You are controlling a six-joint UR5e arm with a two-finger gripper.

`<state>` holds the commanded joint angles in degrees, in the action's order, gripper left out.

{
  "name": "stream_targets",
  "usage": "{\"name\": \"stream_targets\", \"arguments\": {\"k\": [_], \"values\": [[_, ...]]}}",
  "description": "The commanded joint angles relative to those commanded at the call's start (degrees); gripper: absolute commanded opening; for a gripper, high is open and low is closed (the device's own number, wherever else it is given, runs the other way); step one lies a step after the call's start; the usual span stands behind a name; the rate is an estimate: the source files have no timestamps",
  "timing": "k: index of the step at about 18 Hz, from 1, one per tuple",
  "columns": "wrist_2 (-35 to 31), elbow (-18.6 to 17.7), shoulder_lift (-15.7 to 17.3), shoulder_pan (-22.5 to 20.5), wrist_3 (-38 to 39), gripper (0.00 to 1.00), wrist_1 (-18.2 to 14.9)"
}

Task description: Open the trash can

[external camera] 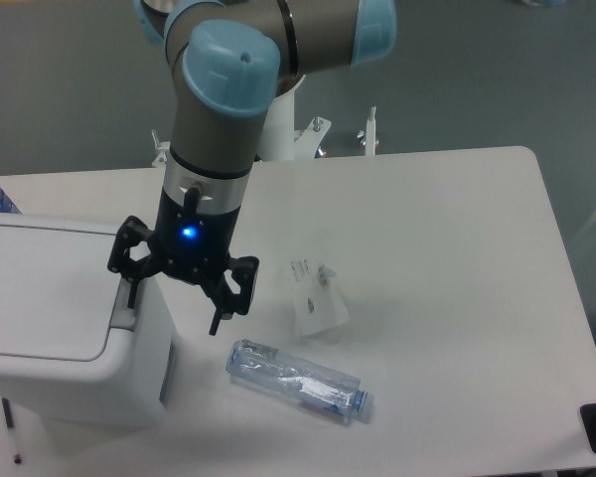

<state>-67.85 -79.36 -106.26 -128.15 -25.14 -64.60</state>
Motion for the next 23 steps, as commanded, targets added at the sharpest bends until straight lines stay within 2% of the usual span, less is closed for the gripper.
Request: {"name": "stream_targets", "arguments": {"k": [10,16,19,23], "values": [[0.0,0.0,-0.2,0.0,0.0,1.0,0.2],[-0.3,0.5,-0.2,-0.7,-0.5,1.0,4.1],[-0.4,0.1,-0.1,-5.3,-1.1,1.0,6.8],[-0.5,-0.4,-0.5,-12.0,-7.5,1.0,7.0]]}}
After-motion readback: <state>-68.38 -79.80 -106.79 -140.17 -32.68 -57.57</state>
